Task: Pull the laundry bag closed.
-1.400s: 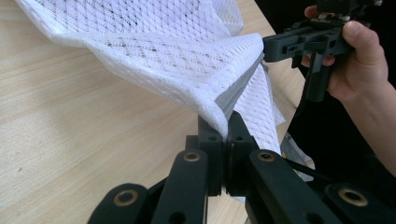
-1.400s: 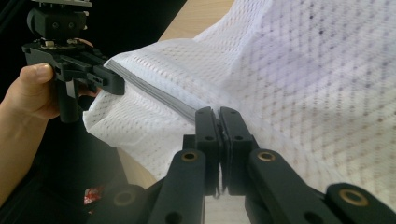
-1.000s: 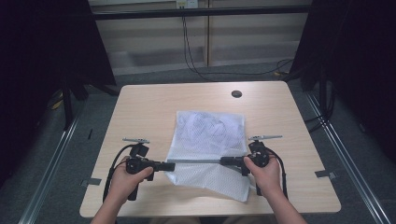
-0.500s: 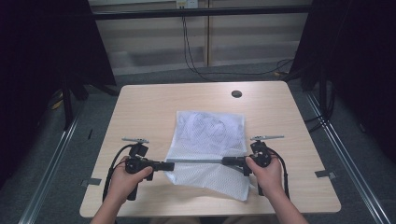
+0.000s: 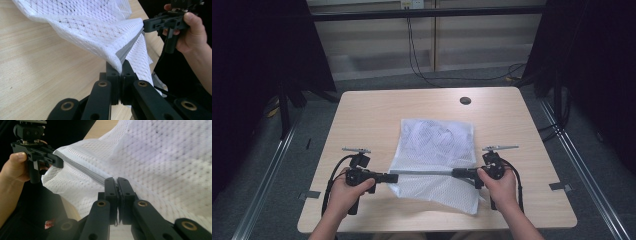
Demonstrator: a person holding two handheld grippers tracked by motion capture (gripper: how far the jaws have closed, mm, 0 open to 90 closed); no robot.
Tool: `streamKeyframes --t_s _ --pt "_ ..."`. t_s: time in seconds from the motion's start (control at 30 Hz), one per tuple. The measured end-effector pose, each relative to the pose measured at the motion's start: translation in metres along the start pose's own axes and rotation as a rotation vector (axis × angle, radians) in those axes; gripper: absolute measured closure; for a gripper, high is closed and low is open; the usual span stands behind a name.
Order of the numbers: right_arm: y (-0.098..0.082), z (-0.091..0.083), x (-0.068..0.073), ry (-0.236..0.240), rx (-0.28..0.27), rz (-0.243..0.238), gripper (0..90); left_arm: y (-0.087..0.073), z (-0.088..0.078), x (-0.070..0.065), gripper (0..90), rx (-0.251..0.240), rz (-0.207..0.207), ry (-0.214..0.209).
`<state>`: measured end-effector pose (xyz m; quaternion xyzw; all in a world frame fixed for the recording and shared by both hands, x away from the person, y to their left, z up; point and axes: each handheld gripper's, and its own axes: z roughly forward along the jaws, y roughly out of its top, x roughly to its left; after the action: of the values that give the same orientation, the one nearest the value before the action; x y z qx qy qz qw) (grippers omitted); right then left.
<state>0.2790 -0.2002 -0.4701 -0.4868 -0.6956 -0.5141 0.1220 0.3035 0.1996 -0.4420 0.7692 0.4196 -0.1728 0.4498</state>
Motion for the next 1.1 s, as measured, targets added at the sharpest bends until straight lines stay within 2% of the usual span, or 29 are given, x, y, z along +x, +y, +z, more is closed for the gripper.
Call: streamKeyframes --t_s 0.13,0.33,0.4,0.6,0.87,1.0,1.07,1.1 --pt "0.0 -0.002 -0.001 -0.009 -0.005 -0.008 87.8 0.001 0.002 0.0 88.2 0.006 0.002 -0.003" --pt "0.0 -0.004 -0.001 0.001 -0.002 0.004 87.8 0.0 0.002 -0.001 88.2 0.005 -0.005 -0.003" --pt "-0.001 -0.005 -0.003 -0.011 -0.005 -0.007 87.8 0.0 0.0 0.0 88.2 -0.004 -0.006 0.006" --pt "-0.002 -0.013 -0.006 -0.03 -0.017 0.001 87.7 -0.001 -0.001 0.001 88.2 -0.004 -0.009 0.008" --pt "-0.003 -0.015 -0.008 -0.026 -0.02 -0.002 87.7 -0.001 0.0 0.001 88.2 0.002 -0.008 0.001" --pt "-0.003 -0.016 -0.009 -0.034 -0.018 -0.002 87.7 -0.001 -0.002 0.002 88.2 0.001 0.001 0.014" --pt "-0.003 -0.018 -0.01 -0.035 -0.025 0.003 87.7 -0.001 -0.003 0.001 88.2 -0.008 -0.014 0.011" --pt "-0.003 -0.019 -0.01 -0.035 -0.025 0.01 87.7 -0.001 -0.003 0.002 88.2 -0.004 -0.004 0.011"
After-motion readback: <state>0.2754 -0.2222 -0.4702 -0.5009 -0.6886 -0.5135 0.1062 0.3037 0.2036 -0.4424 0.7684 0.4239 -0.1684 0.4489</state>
